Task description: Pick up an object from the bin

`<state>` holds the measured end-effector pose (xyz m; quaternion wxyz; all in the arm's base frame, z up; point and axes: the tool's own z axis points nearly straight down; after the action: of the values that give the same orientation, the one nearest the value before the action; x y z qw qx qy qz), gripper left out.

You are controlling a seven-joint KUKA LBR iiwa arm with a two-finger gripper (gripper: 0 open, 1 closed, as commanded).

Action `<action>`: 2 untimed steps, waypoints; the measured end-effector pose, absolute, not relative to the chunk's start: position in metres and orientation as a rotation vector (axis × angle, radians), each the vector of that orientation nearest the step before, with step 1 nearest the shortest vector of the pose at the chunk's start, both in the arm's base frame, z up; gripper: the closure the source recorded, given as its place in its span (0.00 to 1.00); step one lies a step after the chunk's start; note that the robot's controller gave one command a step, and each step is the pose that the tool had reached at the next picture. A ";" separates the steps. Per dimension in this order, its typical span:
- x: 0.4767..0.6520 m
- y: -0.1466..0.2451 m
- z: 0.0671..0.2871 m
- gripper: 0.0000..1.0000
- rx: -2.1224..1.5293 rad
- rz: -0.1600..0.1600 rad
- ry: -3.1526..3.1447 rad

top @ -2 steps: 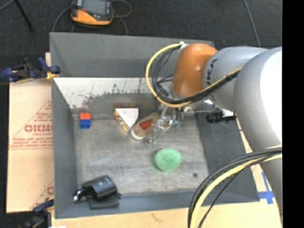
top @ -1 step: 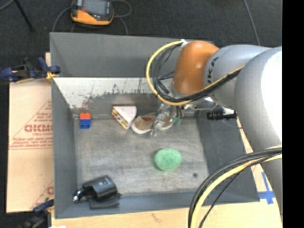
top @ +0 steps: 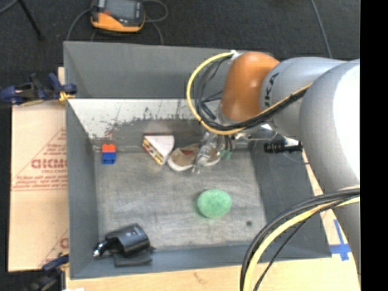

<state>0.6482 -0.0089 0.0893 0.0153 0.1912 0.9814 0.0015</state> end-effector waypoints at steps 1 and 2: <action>0.648 -0.009 0.093 1.00 0.595 0.004 3.056; 0.647 -0.009 0.106 1.00 0.597 0.002 3.070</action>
Offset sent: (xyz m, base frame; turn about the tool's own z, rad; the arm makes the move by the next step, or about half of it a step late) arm 0.0000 0.0001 0.0454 -0.0001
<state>0.6470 -0.0091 0.1056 0.0072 0.1908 0.9816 0.0006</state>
